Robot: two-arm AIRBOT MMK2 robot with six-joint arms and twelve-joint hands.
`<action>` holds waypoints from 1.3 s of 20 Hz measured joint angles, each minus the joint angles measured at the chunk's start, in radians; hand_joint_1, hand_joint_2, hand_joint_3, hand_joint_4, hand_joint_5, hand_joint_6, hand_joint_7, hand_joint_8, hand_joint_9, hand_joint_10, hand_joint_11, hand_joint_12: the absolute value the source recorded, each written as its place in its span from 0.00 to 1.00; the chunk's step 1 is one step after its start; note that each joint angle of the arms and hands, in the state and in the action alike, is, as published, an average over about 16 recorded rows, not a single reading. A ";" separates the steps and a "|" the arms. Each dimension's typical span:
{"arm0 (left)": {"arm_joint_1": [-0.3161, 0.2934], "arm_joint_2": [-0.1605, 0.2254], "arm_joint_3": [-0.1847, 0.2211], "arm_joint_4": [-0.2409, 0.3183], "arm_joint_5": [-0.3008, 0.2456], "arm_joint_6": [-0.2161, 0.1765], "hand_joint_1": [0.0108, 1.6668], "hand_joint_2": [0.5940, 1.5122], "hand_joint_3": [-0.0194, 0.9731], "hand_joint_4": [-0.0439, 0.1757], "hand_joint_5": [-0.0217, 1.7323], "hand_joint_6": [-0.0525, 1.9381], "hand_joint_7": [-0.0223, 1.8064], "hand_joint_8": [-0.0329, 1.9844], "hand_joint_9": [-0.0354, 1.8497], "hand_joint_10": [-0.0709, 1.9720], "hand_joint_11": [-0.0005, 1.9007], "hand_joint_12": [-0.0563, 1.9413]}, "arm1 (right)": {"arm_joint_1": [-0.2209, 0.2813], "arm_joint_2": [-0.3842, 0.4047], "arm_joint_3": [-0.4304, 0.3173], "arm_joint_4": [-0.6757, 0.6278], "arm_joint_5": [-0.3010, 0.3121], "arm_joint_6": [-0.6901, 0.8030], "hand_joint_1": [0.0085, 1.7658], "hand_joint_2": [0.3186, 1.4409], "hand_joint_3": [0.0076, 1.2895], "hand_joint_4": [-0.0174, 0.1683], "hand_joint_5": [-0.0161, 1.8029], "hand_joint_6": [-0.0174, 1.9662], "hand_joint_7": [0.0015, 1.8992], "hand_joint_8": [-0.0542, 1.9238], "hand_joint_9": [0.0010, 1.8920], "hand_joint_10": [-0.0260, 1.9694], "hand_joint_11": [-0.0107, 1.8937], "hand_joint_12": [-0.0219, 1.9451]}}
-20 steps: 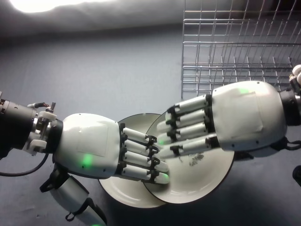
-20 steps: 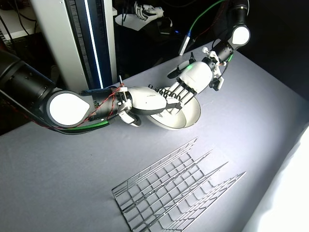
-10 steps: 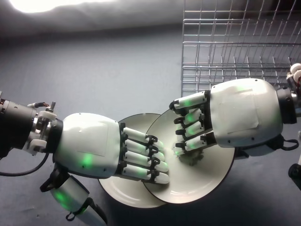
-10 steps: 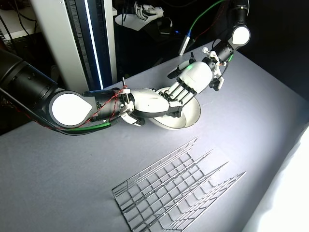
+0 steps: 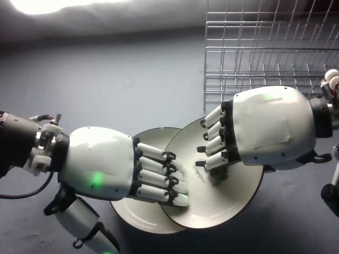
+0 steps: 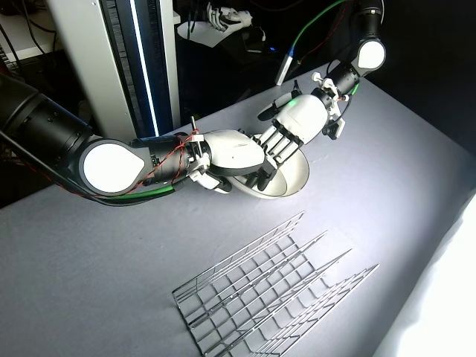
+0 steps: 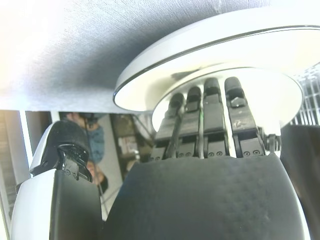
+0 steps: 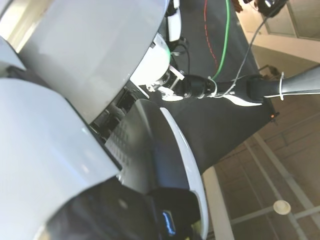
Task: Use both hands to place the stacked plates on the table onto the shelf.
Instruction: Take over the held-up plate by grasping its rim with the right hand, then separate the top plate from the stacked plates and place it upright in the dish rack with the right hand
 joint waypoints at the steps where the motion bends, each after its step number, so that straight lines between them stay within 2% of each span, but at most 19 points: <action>1: -0.002 0.006 -0.001 -0.004 0.000 -0.001 0.00 0.61 0.03 0.17 0.06 0.01 0.07 0.01 0.09 0.04 0.02 0.12 | 0.003 0.000 0.000 0.001 0.001 -0.001 0.71 0.60 0.00 0.04 0.43 0.22 0.46 0.26 0.48 0.52 0.36 0.69; 5: -0.024 0.041 -0.011 -0.026 0.001 -0.004 0.00 0.61 0.03 0.18 0.07 0.02 0.08 0.01 0.09 0.04 0.02 0.12 | 0.018 0.002 -0.001 0.004 0.006 0.000 0.72 0.59 0.00 0.05 0.43 0.32 0.46 0.37 0.50 0.60 0.43 0.67; 12: -0.097 0.134 -0.037 -0.054 0.018 0.001 0.00 0.61 0.03 0.20 0.09 0.03 0.10 0.02 0.09 0.04 0.02 0.12 | 0.064 0.014 -0.021 0.016 0.011 0.011 0.73 0.59 0.00 0.07 0.45 0.41 0.49 0.47 0.53 0.57 0.45 0.65; 19: -0.180 0.242 -0.079 -0.016 0.065 0.023 0.00 0.61 0.03 0.20 0.09 0.03 0.10 0.02 0.10 0.04 0.03 0.13 | 0.123 0.037 -0.061 0.048 -0.002 0.031 0.74 0.59 0.00 0.08 0.48 0.47 0.53 0.50 0.54 0.56 0.44 0.65; 26: -0.198 0.328 -0.104 0.030 0.115 0.048 0.00 0.60 0.03 0.20 0.10 0.03 0.11 0.02 0.10 0.04 0.03 0.14 | 0.178 0.055 -0.096 0.141 -0.042 0.053 0.75 0.59 0.00 0.08 0.49 0.51 0.54 0.51 0.53 0.57 0.44 0.66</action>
